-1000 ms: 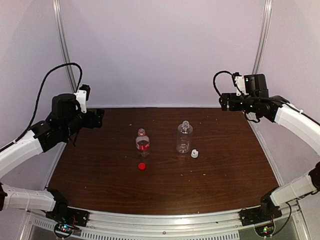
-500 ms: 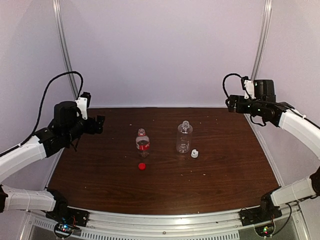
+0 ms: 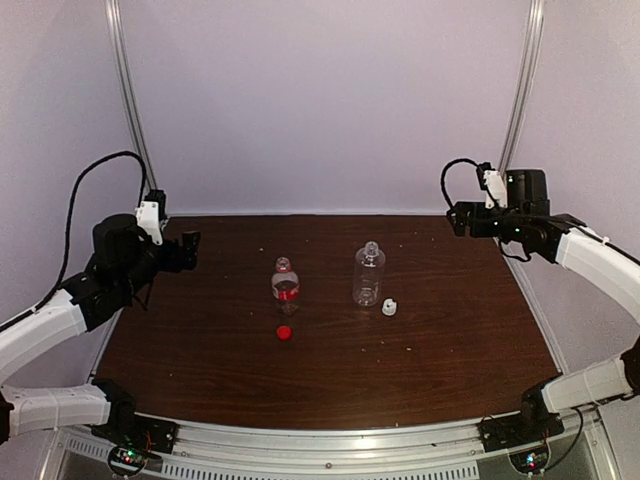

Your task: Unscrew the bottle caps

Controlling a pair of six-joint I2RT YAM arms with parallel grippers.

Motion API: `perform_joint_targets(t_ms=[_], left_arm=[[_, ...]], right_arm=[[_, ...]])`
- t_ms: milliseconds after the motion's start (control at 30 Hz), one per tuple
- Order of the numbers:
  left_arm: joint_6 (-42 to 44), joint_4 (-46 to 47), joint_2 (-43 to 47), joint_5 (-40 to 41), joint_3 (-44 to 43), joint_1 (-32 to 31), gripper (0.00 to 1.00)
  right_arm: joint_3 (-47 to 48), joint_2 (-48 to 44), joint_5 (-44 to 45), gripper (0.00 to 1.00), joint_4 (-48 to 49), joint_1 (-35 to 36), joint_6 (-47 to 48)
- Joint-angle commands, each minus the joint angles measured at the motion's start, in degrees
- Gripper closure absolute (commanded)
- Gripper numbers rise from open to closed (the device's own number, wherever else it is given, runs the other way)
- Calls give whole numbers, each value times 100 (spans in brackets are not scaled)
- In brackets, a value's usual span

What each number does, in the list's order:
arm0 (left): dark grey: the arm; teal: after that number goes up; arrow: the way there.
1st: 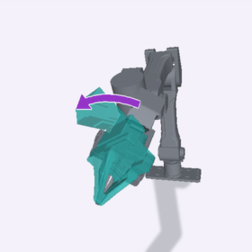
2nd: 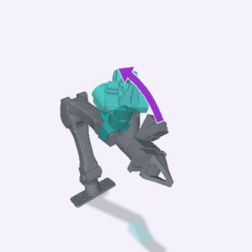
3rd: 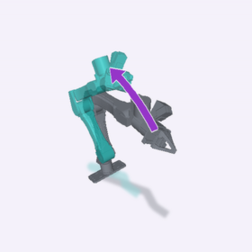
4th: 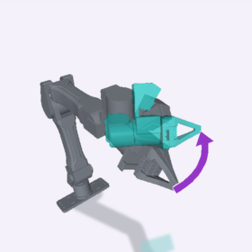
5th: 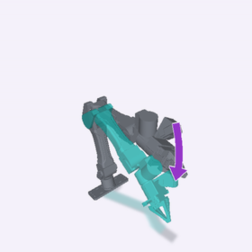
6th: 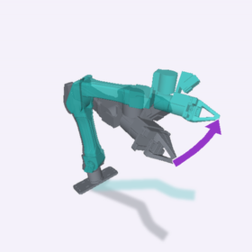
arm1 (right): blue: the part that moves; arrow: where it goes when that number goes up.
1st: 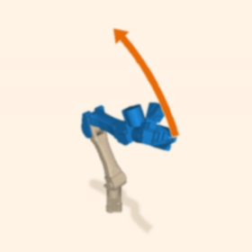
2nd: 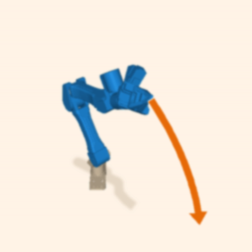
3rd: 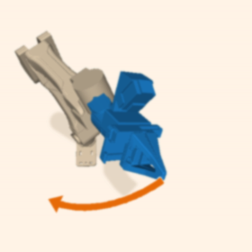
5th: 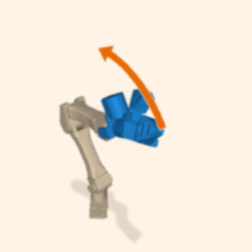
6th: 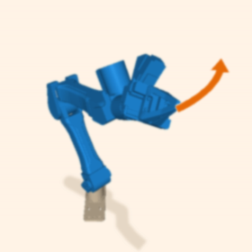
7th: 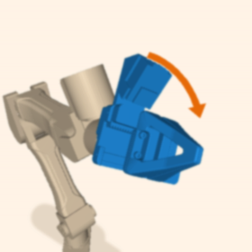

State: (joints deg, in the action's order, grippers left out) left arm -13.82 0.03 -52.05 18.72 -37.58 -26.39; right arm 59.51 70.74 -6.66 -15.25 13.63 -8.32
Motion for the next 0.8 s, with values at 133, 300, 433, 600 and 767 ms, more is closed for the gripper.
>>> perform_joint_targets(t_ms=[133, 300, 433, 600, 767], left_arm=[[90, 451, 361, -398, 168, 46, 2], [113, 212, 731, -356, 141, 46, 2], [3, 35, 1010, -345, 209, 46, 2], [27, 32, 1099, -464, 218, 46, 2], [49, 152, 909, -709, 104, 46, 2]], right_arm=[[-221, -395, -62, 0, 331, -36, 155], [-320, -636, -40, 0, 391, -36, 138], [-320, -785, -53, 0, 355, -35, 138], [-326, -908, -76, 0, 348, -41, 137], [-485, -1108, -181, 0, 494, -36, 61]])
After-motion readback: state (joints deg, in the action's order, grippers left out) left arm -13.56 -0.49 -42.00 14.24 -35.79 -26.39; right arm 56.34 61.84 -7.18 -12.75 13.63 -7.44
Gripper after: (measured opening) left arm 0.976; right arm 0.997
